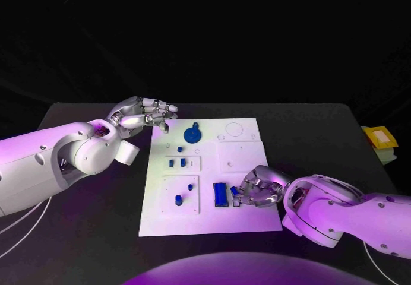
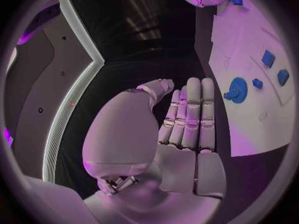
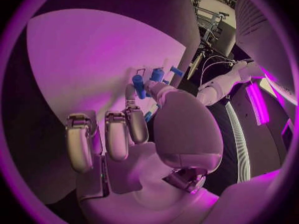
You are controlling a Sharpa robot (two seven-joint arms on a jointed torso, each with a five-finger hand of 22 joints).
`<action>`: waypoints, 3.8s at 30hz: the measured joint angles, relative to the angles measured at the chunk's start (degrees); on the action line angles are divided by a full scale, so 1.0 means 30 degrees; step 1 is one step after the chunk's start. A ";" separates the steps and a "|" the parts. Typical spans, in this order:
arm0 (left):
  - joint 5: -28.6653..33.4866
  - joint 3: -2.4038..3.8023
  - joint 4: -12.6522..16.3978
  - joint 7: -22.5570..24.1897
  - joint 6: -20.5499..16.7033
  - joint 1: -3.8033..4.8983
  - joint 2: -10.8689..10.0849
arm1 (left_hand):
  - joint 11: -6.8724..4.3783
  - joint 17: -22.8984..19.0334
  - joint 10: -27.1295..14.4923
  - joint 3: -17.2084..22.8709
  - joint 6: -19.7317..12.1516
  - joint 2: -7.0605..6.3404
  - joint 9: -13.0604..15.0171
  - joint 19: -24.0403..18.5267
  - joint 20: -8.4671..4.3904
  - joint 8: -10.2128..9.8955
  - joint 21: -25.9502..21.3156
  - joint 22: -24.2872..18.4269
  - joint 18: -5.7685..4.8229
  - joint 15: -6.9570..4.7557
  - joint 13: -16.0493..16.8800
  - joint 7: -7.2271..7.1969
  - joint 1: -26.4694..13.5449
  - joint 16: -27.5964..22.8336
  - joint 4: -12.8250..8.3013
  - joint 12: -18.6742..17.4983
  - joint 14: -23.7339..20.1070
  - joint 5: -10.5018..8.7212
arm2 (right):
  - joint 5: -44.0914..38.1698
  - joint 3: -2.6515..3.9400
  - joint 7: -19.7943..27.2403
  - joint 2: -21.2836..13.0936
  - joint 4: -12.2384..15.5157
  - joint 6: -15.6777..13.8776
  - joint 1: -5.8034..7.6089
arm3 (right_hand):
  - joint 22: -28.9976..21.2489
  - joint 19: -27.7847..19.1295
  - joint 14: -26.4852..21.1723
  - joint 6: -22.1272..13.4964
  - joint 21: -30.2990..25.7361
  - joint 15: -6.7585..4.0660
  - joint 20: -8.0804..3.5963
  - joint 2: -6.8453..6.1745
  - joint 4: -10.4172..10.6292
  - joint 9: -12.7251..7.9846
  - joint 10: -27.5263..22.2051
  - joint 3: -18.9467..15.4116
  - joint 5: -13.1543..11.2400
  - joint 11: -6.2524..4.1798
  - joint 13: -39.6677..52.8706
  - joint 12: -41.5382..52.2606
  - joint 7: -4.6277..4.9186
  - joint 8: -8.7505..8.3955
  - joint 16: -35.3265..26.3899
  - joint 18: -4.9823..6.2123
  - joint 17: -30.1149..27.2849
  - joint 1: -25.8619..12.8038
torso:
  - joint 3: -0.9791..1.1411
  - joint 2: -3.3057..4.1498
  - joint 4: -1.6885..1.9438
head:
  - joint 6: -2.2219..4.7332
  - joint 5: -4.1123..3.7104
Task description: Assemble the parts on the task board
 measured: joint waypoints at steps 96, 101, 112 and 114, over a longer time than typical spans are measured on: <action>-0.0009 -0.0074 -0.0132 -0.0082 0.0039 -0.0005 -0.0022 | 0.0002 -0.0028 0.0002 0.0000 -0.0133 0.0076 0.0004 0.0000 0.0000 0.0071 0.0000 0.0016 -0.0002 0.0000 -0.0017 0.0002 -0.0076 0.0000 0.0000 0.0000 0.0001 0.0000 | -0.0228 0.0008 0.0383 -0.0672 0.0380 0.1816 0.0010 | -0.0005 0.0000 -0.0001 0.0068 0.0000 0.0001 0.0000 0.0172 0.0811 -0.0282 -0.0001 -0.3182 -0.1336 0.0001 -0.0014 0.0000 0.0067 -0.0154 0.0000 0.0000 -0.0013 0.0336 | -0.0005 -0.0013 -0.0002 | -0.0201 -0.0057; -0.0009 -0.0077 -0.0131 -0.0087 0.0041 -0.0005 -0.0024 | 0.0001 -0.0027 0.0002 0.0000 -0.0133 0.0076 0.0003 0.0000 0.0000 0.0071 0.0000 0.0015 -0.0001 0.0000 -0.0016 0.0003 -0.0076 0.0000 0.0000 0.0000 0.0000 0.0000 | -0.0246 0.0009 0.0406 -0.0638 0.0221 0.1916 0.0010 | -0.0006 0.0000 -0.0001 0.0075 0.0000 0.0001 0.0000 0.0172 0.0811 -0.0282 -0.0001 -0.3181 -0.1337 0.0001 -0.0014 0.0000 0.0060 -0.0154 0.0000 0.0000 -0.0013 0.0335 | -0.0007 -0.0011 0.0002 | -0.0201 -0.0055; -0.0010 -0.0090 -0.0122 -0.0097 0.0043 -0.0005 -0.0036 | 0.0072 -0.0056 -0.0068 0.0000 -0.0133 0.0076 0.0019 0.0001 0.0000 0.0071 0.0000 0.0031 -0.0001 0.0000 -0.0032 0.0002 -0.0076 0.0074 0.0000 0.0090 0.0000 0.0000 | -0.0323 0.0021 0.0450 -0.0587 0.0026 0.1798 0.0024 | -0.0009 0.0000 0.0000 0.0198 0.0000 0.0001 0.0000 0.0713 0.0943 -0.0321 -0.0001 -0.3313 -0.1341 0.0000 0.0002 0.0000 0.0077 -0.0226 0.0000 -0.0001 -0.0014 0.0101 | -0.0002 -0.0004 0.0004 | -0.0154 -0.0040; -0.0010 -0.0092 -0.0122 -0.0099 0.0044 -0.0005 -0.0037 | 0.0072 -0.0056 -0.0068 0.0000 -0.0133 0.0076 0.0019 0.0000 0.0000 0.0071 0.0000 0.0031 -0.0002 0.0000 -0.0032 0.0003 -0.0076 0.0074 0.0000 0.0089 0.0000 0.0000 | -0.0323 0.0015 0.0456 -0.0579 0.0025 0.1757 0.0017 | -0.0008 0.0000 -0.0001 0.0198 0.0000 0.0002 -0.0001 0.0785 0.0943 -0.0321 -0.0001 -0.3313 -0.1329 0.0001 0.0001 0.0000 0.0077 -0.0225 0.0000 0.0000 -0.0014 0.0028 | 0.0007 -0.0004 0.0002 | -0.0141 -0.0040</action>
